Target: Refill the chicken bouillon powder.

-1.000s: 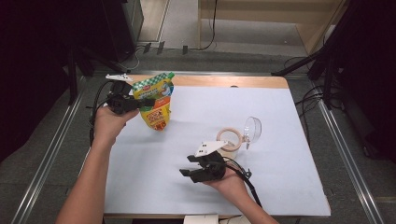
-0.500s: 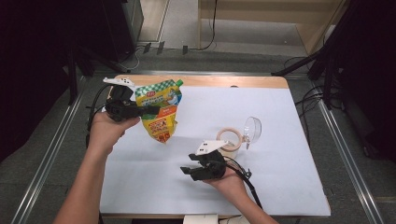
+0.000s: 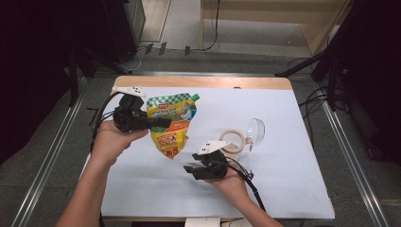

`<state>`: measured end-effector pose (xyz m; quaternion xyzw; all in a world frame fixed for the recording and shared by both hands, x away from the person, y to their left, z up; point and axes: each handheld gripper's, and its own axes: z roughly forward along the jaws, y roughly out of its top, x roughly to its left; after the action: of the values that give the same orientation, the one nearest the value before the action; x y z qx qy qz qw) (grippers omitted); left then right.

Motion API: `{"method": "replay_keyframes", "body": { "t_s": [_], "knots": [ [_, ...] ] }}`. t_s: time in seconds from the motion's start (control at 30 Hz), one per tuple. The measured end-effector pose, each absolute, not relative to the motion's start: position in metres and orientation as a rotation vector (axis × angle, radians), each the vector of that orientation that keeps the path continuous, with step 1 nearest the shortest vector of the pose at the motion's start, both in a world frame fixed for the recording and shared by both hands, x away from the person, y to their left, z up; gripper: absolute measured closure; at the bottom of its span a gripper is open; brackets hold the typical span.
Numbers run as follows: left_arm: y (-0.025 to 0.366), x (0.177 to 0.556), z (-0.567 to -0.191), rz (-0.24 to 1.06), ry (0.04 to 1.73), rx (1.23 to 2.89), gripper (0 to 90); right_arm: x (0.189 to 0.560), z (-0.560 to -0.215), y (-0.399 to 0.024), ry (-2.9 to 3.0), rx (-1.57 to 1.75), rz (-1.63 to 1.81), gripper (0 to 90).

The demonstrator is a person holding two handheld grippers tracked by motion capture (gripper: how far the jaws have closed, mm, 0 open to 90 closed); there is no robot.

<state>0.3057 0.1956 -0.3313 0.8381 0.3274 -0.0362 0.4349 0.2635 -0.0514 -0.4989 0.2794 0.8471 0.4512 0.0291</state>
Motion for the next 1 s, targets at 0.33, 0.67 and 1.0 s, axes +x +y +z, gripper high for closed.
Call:
{"method": "replay_keyframes", "body": {
  "t_s": [0.33, 0.67, 1.0],
  "knots": [
    [0.18, 0.293, -0.331, -0.137, 0.765, 2.123, 90.0, 0.269, -0.5, -0.054, 2.538, 0.937, 1.427, 53.2],
    [0.171, 0.283, -0.326, -0.176, 0.738, 2.136, 90.0, 0.274, -0.504, -0.054, 2.495, 0.948, 1.397, 52.6],
    [0.167, 0.281, -0.326, -0.207, 0.746, 2.131, 90.0, 0.264, -0.501, -0.049, 2.454, 0.803, 1.447, 52.0]
  ]
}}
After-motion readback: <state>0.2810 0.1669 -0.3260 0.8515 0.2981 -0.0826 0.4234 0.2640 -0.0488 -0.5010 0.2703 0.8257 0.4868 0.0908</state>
